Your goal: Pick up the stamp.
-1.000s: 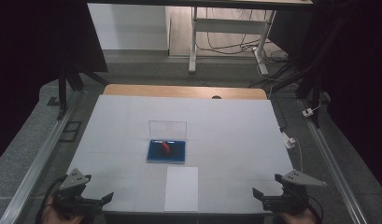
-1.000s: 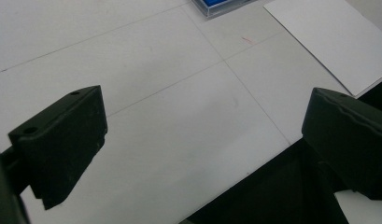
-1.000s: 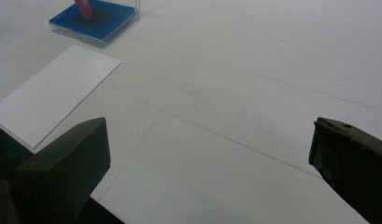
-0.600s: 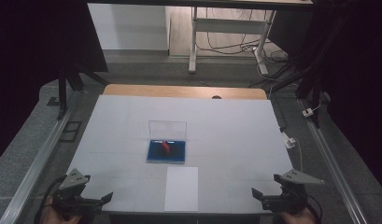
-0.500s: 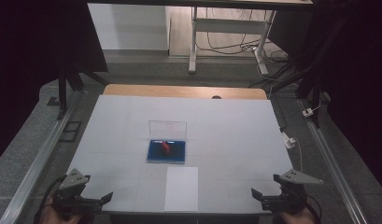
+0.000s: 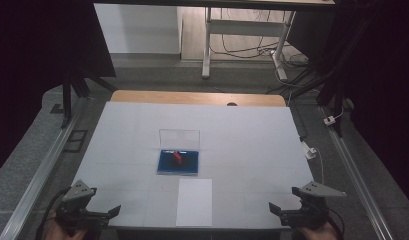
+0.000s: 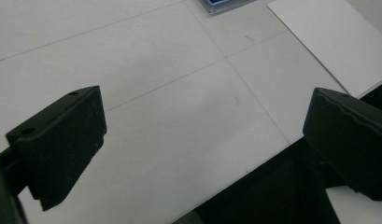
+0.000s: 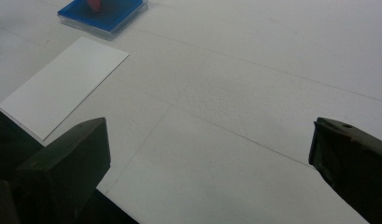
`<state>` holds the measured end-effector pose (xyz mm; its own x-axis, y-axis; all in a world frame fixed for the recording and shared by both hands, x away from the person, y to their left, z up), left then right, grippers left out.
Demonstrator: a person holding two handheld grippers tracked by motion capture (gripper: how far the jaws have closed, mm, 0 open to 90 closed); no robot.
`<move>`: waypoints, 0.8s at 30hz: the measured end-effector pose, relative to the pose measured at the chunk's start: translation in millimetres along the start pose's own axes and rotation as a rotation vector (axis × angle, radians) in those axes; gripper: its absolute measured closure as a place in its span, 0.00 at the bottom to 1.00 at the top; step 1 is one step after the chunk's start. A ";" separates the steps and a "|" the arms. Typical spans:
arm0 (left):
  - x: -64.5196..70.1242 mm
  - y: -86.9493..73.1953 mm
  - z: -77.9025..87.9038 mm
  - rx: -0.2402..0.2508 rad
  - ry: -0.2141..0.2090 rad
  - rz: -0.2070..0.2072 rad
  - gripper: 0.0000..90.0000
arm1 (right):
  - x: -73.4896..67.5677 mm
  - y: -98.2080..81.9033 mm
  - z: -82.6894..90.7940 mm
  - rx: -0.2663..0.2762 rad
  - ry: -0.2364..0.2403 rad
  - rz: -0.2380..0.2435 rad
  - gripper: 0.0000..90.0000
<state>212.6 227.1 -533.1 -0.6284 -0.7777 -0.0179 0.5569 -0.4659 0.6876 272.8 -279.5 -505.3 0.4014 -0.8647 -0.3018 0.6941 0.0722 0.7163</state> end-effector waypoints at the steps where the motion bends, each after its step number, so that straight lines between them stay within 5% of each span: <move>1: 0.0 0.0 0.0 0.000 0.000 0.000 0.00 | 0.0 0.0 0.0 0.000 0.000 0.000 0.00; 7: 3.3 8.0 -1.1 0.013 0.012 -0.059 0.00 | -1.1 -0.6 -0.3 -0.010 0.003 0.007 0.00; 24: 12.2 35.8 -16.8 0.094 -0.059 -0.108 0.02 | -3.2 -1.5 -0.9 -0.017 0.015 0.026 0.00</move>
<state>234.0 193.9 -520.9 -0.7143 -0.6977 -0.0543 0.4330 -0.5015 0.7490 271.1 -276.4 -506.0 0.4285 -0.8548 -0.2930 0.6932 0.1029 0.7134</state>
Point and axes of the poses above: each handheld gripper's, and its own axes: z roughly backward along the jaws, y roughly out of its top, x roughly to its right, the point moved 8 cm from there along -z, roughly forward along the jaws, and after that the axes turned 15 degrees about -z, right-handed, at the moved point
